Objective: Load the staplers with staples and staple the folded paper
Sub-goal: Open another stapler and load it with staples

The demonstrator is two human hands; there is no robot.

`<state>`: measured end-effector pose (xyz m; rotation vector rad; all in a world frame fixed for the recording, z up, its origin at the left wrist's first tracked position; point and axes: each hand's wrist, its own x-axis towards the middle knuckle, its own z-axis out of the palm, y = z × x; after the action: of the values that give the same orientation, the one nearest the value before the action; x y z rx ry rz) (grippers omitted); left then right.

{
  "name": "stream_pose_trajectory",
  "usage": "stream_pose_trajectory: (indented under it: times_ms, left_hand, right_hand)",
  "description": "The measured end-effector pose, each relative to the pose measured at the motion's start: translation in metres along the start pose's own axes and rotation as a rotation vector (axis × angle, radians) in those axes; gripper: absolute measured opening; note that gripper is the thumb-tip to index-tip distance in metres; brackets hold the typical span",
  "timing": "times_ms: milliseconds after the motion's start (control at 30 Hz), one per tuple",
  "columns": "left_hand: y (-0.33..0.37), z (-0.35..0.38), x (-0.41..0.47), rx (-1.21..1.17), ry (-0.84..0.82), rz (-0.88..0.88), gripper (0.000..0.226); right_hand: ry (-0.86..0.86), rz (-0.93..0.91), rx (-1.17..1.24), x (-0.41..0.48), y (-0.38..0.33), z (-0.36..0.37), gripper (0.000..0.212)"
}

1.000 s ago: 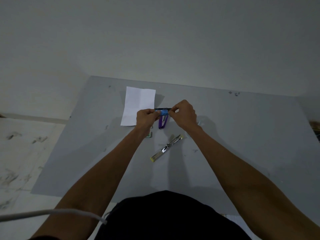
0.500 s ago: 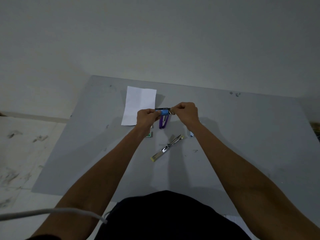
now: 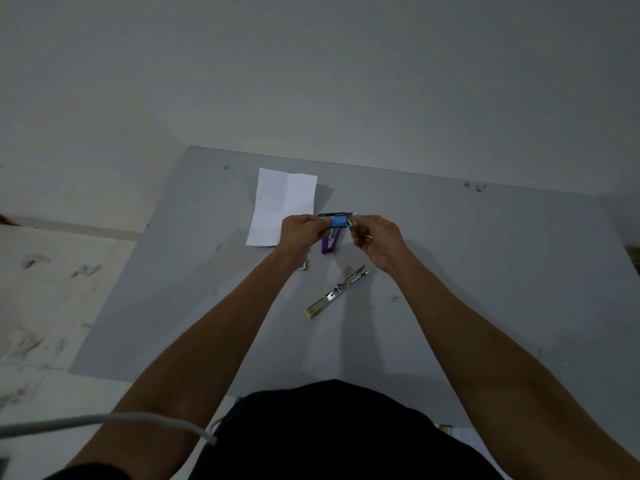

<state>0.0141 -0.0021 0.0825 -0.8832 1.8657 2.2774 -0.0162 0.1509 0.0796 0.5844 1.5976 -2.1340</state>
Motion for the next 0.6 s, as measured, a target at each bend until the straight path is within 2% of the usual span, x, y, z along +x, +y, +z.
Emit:
stream_pose_trajectory:
  times_ms: [133, 267, 333, 500, 600]
  left_hand:
    - [-0.001, -0.002, -0.003, 0.01, 0.027, 0.033, 0.014]
    - [-0.002, -0.006, -0.006, 0.024, 0.05, 0.046, 0.03]
    - [-0.004, -0.01, -0.006, 0.021, 0.044, 0.048, 0.03]
    - [-0.019, -0.025, -0.005, 0.045, 0.082, 0.026, 0.025]
    - [-0.033, -0.041, -0.003, 0.063, 0.15, -0.001, 0.021]
  right_hand:
    - [0.002, -0.102, -0.137, 0.0, 0.006, 0.004, 0.013]
    - [-0.006, -0.152, -0.243, 0.001, 0.013, 0.008, 0.011]
    - [-0.037, -0.158, -0.275, 0.0, 0.017, 0.01, 0.009]
    - [-0.065, -0.082, -0.328, -0.001, 0.027, 0.019, 0.01]
    - [-0.079, -0.014, -0.325, -0.001, 0.033, 0.019, 0.026]
